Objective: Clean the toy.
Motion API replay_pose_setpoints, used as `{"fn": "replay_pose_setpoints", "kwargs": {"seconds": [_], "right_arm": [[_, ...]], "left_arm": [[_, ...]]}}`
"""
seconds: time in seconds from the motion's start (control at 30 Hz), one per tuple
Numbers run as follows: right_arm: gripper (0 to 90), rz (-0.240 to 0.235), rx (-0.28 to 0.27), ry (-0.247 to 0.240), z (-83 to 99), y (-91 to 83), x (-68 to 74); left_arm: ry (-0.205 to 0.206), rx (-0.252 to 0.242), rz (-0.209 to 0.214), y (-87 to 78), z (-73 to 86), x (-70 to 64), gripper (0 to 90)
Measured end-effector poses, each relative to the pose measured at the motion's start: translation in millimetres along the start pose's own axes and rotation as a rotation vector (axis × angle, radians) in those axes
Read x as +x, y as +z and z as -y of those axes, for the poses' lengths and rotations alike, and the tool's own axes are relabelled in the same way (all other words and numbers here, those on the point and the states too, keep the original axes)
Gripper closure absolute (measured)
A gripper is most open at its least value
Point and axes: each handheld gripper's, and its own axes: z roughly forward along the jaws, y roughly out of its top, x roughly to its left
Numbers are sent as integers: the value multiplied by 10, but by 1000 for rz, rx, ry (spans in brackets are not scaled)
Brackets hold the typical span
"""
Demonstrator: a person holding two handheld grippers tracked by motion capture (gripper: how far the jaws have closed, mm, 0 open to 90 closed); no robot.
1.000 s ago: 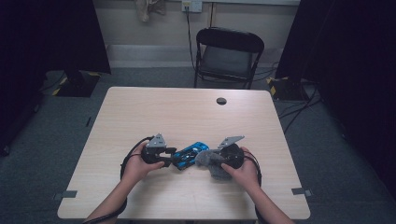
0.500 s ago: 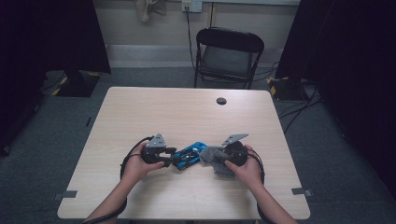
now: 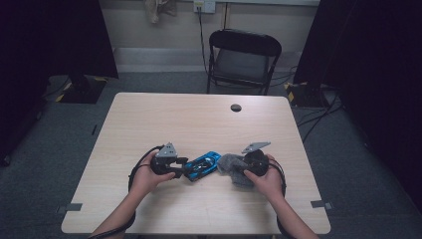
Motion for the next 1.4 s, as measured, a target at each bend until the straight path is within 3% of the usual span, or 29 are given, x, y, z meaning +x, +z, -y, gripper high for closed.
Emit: {"fn": "replay_pose_setpoints", "kwargs": {"seconds": [0.57,0.73,0.77,0.97,1.4], "right_arm": [[665,-8,-13,7,89,-61,24],[664,-10,-15,-1,63,-79,31],[664,-8,-18,-3,55,-83,26],[663,-9,-21,3,41,-92,30],[661,-25,-46,-6,-44,-135,79]], "left_arm": [[-15,6,-5,7,-10,-4,551],[-26,11,-7,27,-15,-7,469],[-33,24,-6,34,-13,-7,380],[-29,14,-36,37,-27,-6,245],[-24,1,-29,-58,-101,-62,204]]}}
